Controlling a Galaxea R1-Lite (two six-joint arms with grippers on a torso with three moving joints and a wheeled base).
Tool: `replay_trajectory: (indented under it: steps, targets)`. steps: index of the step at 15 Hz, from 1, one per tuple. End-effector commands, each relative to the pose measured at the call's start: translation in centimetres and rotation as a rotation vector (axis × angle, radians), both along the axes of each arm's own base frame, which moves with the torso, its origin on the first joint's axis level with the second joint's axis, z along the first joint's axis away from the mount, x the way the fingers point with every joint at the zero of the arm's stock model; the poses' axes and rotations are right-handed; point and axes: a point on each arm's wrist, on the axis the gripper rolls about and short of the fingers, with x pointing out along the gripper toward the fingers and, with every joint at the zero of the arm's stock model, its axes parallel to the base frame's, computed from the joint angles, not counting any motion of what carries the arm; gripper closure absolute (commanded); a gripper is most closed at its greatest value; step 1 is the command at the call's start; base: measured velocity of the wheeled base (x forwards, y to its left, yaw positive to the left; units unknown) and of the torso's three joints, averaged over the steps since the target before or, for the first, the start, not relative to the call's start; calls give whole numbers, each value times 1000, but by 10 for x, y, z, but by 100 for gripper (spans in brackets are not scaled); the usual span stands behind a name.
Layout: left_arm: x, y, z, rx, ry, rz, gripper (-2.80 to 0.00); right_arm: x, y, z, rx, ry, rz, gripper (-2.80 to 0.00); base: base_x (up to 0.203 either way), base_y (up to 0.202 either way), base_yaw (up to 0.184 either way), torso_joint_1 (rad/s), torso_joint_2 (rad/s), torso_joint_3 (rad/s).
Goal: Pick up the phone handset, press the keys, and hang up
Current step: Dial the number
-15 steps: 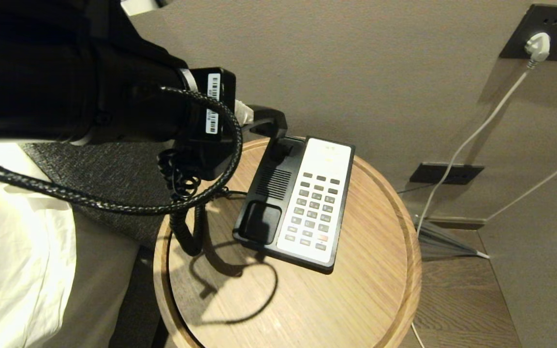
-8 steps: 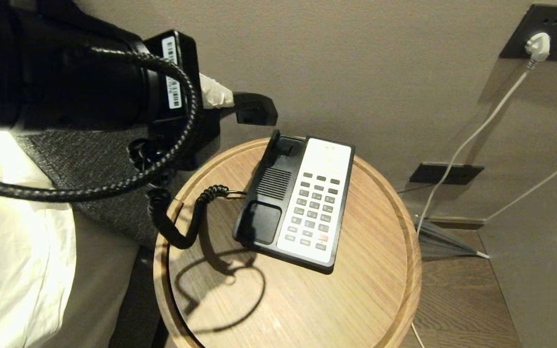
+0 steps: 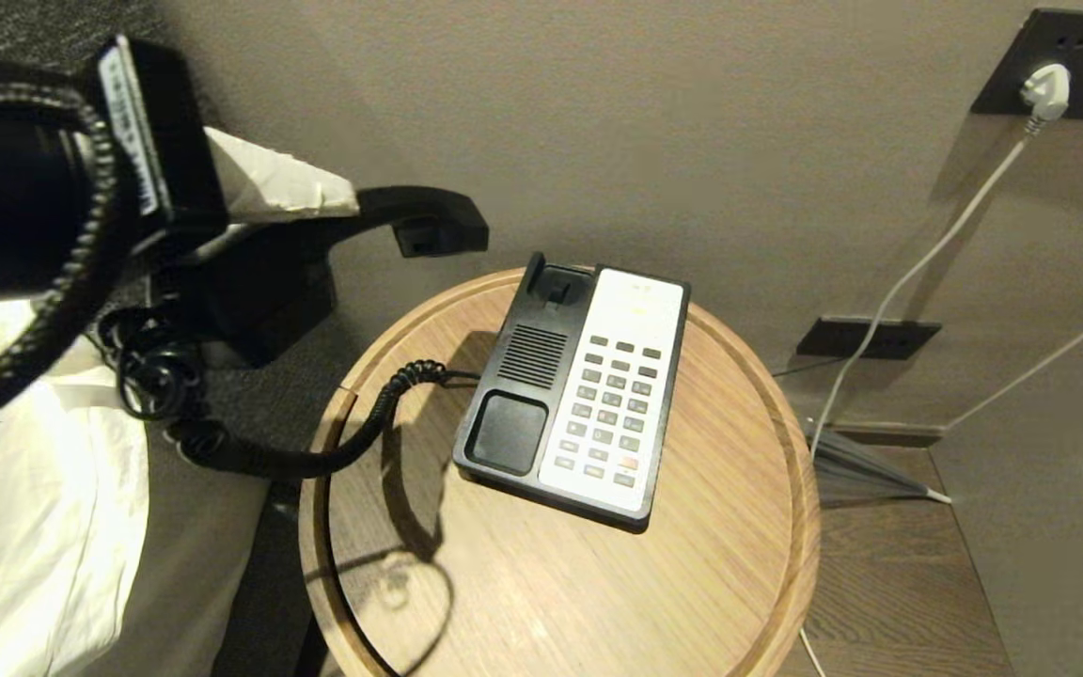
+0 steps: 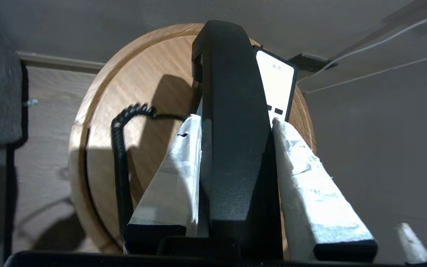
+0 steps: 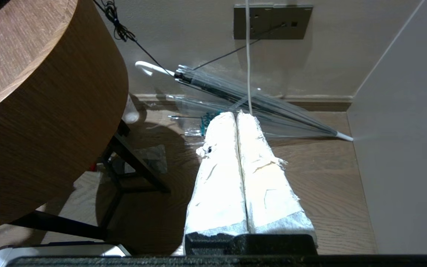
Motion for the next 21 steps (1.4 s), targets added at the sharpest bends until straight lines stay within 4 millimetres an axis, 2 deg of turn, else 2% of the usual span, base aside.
replay_trajectory:
  steps: [1, 6, 10, 21]
  targets:
    - [-14, 19, 3, -47, -15, 20, 0, 1, 0, -6, 0, 19, 0, 0, 0, 0, 0, 0, 0, 0]
    - [-32, 49, 1, -137, -20, 85, 0, 2, 0, -6, 0, 20, 0, 0, 0, 0, 0, 0, 0, 0]
    - [-48, 64, -3, -194, -21, 81, 0, 1, 0, -6, 0, 19, 0, 0, 0, 0, 0, 0, 0, 0]
    - [-53, 70, 6, -234, -71, 83, 0, 1, 0, -6, 0, 19, 0, 0, 0, 0, 0, 0, 0, 0]
